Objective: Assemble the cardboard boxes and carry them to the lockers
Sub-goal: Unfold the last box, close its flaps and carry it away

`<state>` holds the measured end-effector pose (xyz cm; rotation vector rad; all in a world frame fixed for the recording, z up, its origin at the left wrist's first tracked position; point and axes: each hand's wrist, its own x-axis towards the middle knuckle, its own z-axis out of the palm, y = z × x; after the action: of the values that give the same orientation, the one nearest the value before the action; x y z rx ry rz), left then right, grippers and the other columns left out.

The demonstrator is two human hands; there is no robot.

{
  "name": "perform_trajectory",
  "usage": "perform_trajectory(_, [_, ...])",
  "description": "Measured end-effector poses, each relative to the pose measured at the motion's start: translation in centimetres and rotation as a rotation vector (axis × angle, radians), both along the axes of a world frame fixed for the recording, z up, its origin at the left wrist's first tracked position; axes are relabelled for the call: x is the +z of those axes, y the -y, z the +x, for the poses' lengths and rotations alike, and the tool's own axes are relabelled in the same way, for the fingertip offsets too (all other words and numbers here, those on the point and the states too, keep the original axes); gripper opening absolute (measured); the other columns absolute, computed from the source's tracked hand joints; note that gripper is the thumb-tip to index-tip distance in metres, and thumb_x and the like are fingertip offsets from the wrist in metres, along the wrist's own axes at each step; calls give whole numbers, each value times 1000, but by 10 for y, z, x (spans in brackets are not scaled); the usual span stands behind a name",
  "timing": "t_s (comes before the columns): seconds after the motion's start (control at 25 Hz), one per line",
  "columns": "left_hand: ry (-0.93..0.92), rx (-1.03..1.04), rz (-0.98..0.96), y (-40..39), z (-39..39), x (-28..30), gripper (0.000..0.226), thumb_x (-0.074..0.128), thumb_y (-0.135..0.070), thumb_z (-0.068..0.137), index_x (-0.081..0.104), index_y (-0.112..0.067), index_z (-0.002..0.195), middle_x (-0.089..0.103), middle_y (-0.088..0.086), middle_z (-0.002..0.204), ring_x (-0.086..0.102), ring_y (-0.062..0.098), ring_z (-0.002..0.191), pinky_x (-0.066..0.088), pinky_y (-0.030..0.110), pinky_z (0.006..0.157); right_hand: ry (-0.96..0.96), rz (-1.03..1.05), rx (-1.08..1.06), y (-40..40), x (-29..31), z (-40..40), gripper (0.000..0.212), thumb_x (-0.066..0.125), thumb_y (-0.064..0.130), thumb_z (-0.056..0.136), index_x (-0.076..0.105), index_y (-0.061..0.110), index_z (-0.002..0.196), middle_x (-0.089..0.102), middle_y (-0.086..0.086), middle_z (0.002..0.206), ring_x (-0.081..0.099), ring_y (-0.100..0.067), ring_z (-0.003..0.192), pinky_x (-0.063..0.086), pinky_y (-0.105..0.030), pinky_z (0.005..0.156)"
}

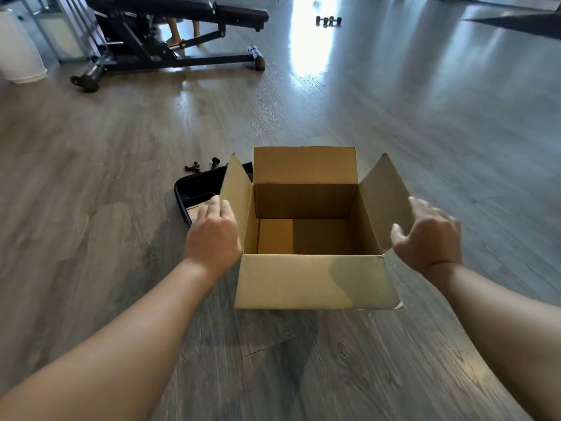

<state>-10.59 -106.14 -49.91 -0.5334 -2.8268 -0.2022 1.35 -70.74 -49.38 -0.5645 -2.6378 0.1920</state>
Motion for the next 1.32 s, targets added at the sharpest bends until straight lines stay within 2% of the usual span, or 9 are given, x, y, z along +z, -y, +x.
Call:
perform_trajectory(0.16, [111,-269,165,-4,7,-13,78,57,-4,88,22,-8,157,49,13,147,51,25,131,53,40,100,129,-129,322,26,-1,-3,80,72,26,88,34,6,156,54,-16,146,62,-35,123,51,-45,102])
perform_trajectory(0.24, [213,-319,172,-4,11,-19,70,52,-2,90,28,-14,156,56,6,140,53,20,128,52,41,100,261,-186,409,34,-7,-2,82,69,31,93,25,15,160,60,-12,141,66,-31,116,56,-41,94])
perform_trajectory(0.4, [431,-249,-110,7,13,-23,70,42,-1,92,34,-38,152,31,-13,160,19,19,150,32,46,116,426,-205,429,22,-24,-5,40,49,21,103,57,30,141,61,7,139,56,-23,129,45,-44,106])
perform_trajectory(0.6, [539,-203,-207,16,11,-30,71,41,-11,99,20,-54,152,7,-12,166,5,26,153,30,53,116,682,-181,363,-20,-48,2,70,57,10,98,39,57,146,30,28,158,27,-18,150,41,-50,113])
perform_trajectory(0.84, [702,-275,202,23,-7,-37,49,52,-12,101,54,-44,137,29,-5,162,25,23,148,24,44,120,554,-529,482,-38,-47,5,67,64,-3,93,57,49,134,38,20,156,38,-10,145,27,-30,121])
perform_trajectory(0.96, [786,-229,500,18,-4,-29,33,55,-18,102,66,-44,120,63,-16,131,54,9,125,41,30,105,359,-891,395,-33,-51,1,38,66,15,97,76,51,101,67,18,129,61,-13,125,40,-43,116])
perform_trajectory(1.08, [668,-60,458,7,-6,-27,23,51,-34,102,69,-34,117,69,-14,114,59,10,110,46,33,93,168,-938,250,-16,-40,-4,22,74,19,91,77,35,105,77,11,107,70,-13,107,54,-45,102])
perform_trajectory(1.2, [609,52,513,-2,-9,-31,18,56,-34,100,71,-28,109,70,-9,107,63,16,104,51,35,88,24,-1026,165,-3,-28,-19,59,80,13,85,60,28,138,69,6,123,64,-18,117,58,-40,91])
perform_trajectory(1.32, [523,94,513,-12,-13,-33,25,61,-25,96,67,-23,121,70,-3,113,63,19,107,51,32,85,22,-889,111,2,-33,-28,87,83,19,82,38,38,154,52,0,148,48,-19,135,54,-48,100])
